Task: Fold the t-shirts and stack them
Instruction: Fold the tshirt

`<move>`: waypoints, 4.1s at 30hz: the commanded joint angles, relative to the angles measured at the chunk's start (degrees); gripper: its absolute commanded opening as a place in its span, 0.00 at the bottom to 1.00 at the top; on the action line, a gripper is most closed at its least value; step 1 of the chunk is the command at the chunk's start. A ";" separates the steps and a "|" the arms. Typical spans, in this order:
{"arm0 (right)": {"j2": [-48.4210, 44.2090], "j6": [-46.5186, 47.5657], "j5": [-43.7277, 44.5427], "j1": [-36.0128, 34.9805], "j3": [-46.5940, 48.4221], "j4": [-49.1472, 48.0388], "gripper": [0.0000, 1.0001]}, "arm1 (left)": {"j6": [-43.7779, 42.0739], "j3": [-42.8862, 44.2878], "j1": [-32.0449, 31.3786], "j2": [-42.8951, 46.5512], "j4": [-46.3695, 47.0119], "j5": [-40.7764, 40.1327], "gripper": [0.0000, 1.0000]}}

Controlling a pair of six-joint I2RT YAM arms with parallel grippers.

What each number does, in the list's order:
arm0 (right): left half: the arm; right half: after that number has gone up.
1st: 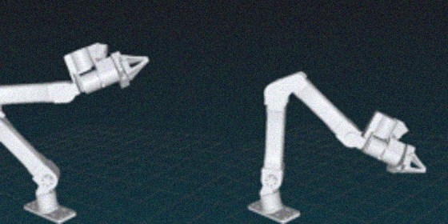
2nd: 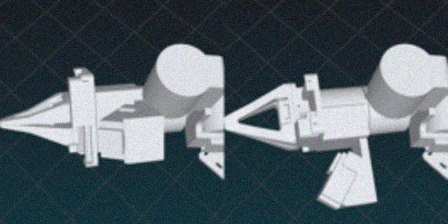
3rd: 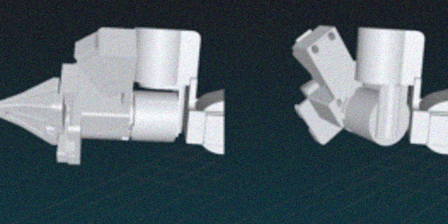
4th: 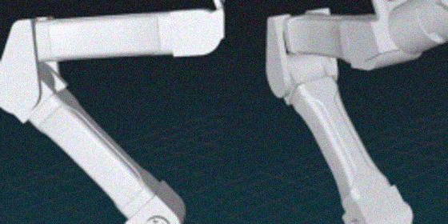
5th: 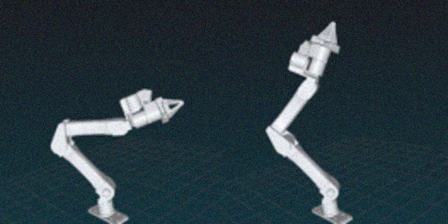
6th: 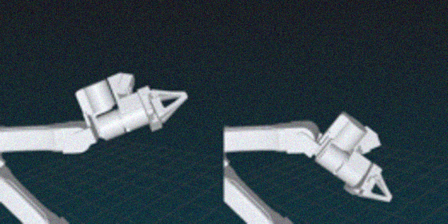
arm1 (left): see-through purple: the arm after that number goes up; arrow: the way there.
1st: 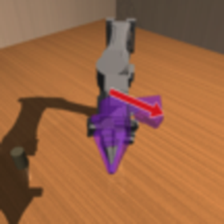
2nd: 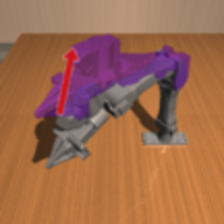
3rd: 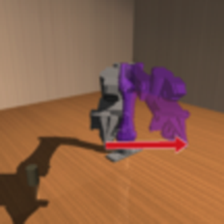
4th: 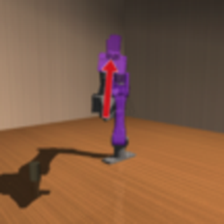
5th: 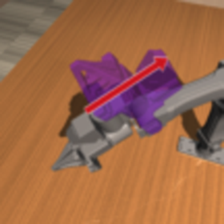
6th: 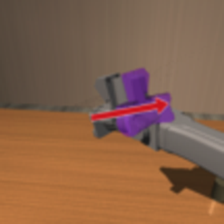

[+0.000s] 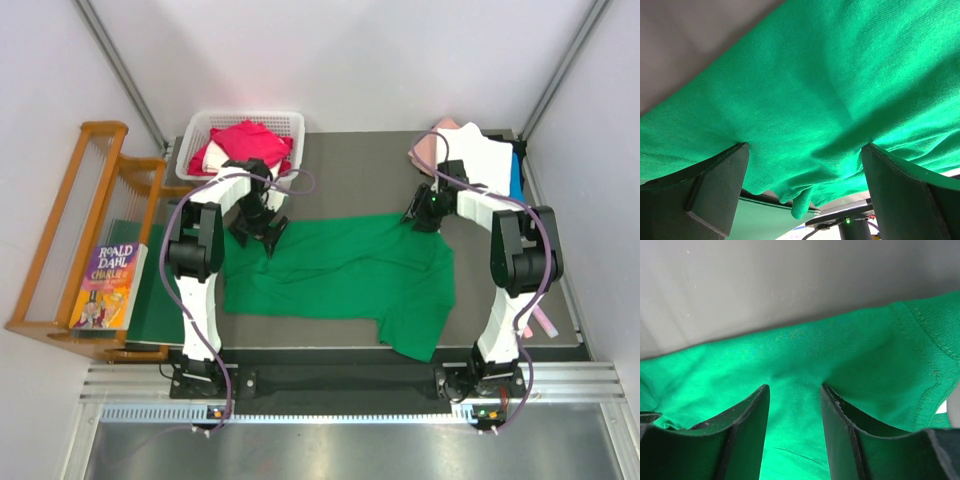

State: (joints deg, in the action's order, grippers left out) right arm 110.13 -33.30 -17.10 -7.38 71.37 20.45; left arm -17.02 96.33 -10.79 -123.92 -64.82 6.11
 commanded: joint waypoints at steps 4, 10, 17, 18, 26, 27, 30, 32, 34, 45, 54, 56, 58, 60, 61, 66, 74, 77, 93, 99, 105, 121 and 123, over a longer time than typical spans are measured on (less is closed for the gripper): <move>2.99 1.48 6.82 1.92 1.83 1.87 0.46 | -1.53 -0.62 1.21 1.40 3.38 1.01 0.99; 6.06 3.15 7.43 6.40 8.95 6.35 0.46 | -1.79 -1.32 1.21 2.10 3.56 1.45 0.99; 7.21 3.06 6.29 10.98 11.51 7.06 0.46 | -1.44 -1.94 1.21 0.52 4.88 2.94 0.99; 7.29 3.06 6.21 10.98 11.51 6.89 0.46 | -1.62 -1.94 1.21 0.35 4.96 3.12 0.99; 9.66 2.62 5.59 11.07 14.83 7.59 0.46 | -1.09 2.18 1.21 -4.48 7.16 2.51 0.99; 9.76 2.45 5.42 11.07 15.46 8.02 0.46 | -0.83 3.50 1.21 -5.36 6.99 2.07 0.99; 9.93 2.45 5.15 11.07 17.83 8.73 0.46 | -0.48 10.87 1.21 -9.40 4.88 1.63 0.99; 10.37 2.36 5.50 11.07 19.84 9.52 0.46 | -0.21 16.67 1.21 -11.77 4.17 1.01 0.99; 10.81 2.45 5.59 11.07 21.08 10.22 0.46 | -0.12 21.76 1.21 -13.27 3.91 0.14 0.99; 14.23 2.36 7.26 11.51 28.20 13.90 0.45 | -0.47 27.86 1.73 -14.51 3.38 -4.44 0.99; 9.25 3.50 6.29 11.69 29.54 16.56 0.45 | 1.37 27.16 3.76 -6.53 -0.13 -1.28 0.99; 2.42 4.29 7.17 10.20 24.81 15.42 0.46 | 1.28 25.49 3.76 0.14 -0.05 -0.05 0.99; -6.18 4.38 8.48 8.96 19.19 13.92 0.47 | 1.02 21.45 3.76 8.46 0.91 1.27 0.99; -12.45 4.03 8.49 5.99 14.70 12.69 0.48 | -0.29 15.85 3.58 14.11 0.57 3.90 0.99; -18.74 3.77 8.66 4.93 9.62 12.08 0.48 | -0.82 13.73 2.97 19.36 -0.13 5.13 0.99; -35.40 3.42 10.86 -6.05 -5.43 11.98 0.47 | -6.18 -11.69 -1.95 36.00 -4.18 3.22 0.99; -53.43 -3.87 13.76 -19.60 -28.38 14.89 0.46 | -8.04 -41.13 -6.70 53.69 -0.67 -5.41 0.99; -54.49 -4.49 14.73 -19.60 -29.72 14.53 0.48 | -6.81 -39.40 -6.70 51.51 0.75 -7.32 0.99; -56.86 -5.63 14.56 -24.52 -33.31 19.72 0.46 | -6.27 -43.77 -6.79 49.56 2.85 -5.49 0.99; -58.71 -10.11 14.55 -30.67 -36.65 20.60 0.46 | -6.54 -49.74 -6.79 53.69 5.84 -9.18 0.99; -56.61 -12.40 16.48 -37.70 -37.80 19.19 0.47 | -7.50 -52.30 -6.79 55.45 13.04 -11.99 0.99; -46.58 -18.56 31.69 -56.78 -32.97 21.65 0.47 | -8.38 -53.97 -6.62 46.84 19.20 -7.43 0.95; -46.67 -18.73 32.57 -56.87 -33.05 21.74 0.47 | -8.56 -53.80 -6.62 46.57 19.20 -7.51 0.91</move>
State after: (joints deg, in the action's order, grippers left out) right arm 63.42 -49.95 10.94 -63.13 36.07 41.74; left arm -25.26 42.15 -17.63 -76.97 -46.65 -3.05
